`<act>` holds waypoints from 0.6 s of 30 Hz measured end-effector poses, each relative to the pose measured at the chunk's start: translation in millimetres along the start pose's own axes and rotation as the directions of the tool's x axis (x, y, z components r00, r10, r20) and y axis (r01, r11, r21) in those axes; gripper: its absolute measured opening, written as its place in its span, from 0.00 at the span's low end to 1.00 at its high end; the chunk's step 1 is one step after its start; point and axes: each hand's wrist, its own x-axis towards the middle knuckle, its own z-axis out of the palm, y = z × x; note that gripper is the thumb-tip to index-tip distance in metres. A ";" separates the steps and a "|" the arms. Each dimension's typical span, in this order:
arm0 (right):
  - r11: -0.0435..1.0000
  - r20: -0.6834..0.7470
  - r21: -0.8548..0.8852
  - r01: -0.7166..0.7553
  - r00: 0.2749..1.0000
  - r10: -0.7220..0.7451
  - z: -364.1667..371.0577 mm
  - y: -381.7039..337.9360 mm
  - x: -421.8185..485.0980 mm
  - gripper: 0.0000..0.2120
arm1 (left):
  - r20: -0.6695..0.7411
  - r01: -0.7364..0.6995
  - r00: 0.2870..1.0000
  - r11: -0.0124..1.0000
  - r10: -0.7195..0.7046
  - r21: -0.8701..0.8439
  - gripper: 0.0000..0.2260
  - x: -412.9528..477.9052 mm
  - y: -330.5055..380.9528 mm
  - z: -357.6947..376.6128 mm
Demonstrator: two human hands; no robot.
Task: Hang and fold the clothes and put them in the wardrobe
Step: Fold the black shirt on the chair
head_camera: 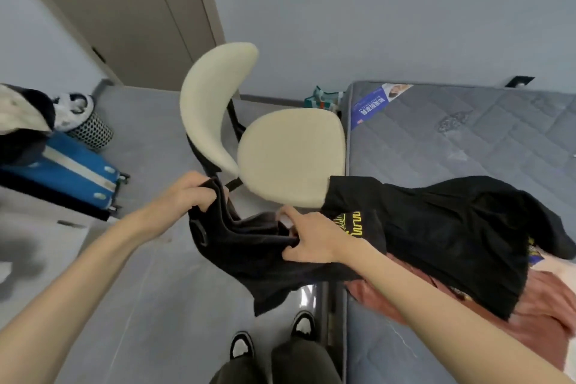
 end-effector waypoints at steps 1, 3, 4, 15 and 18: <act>1.000 0.074 0.022 0.020 0.997 -0.022 -0.6 -12.5 3.5 0.33 | -0.018 -0.009 1.000 1.000 0.009 0.007 0.09 -11.3 2.2 -7.9; 0.997 0.179 0.046 0.066 0.981 -0.073 2.8 -36.8 11.5 0.43 | -0.039 -0.022 0.999 0.999 0.023 0.029 0.08 -33.8 7.3 -23.2; 0.994 0.209 0.067 0.089 0.973 -0.101 6.3 -48.2 16.0 0.46 | -0.051 -0.027 0.998 0.999 0.029 0.040 0.08 -44.6 9.5 -31.2; 0.955 0.122 -0.152 0.253 0.964 -0.236 66.6 -152.7 61.0 0.15 | -0.218 -0.054 0.974 0.998 0.062 0.041 0.13 -164.2 8.1 -87.0; 0.962 0.066 -0.178 0.209 0.978 -0.200 86.9 -165.0 63.2 0.13 | -0.441 -0.045 0.898 0.997 0.012 -0.063 0.11 -194.6 2.6 -100.3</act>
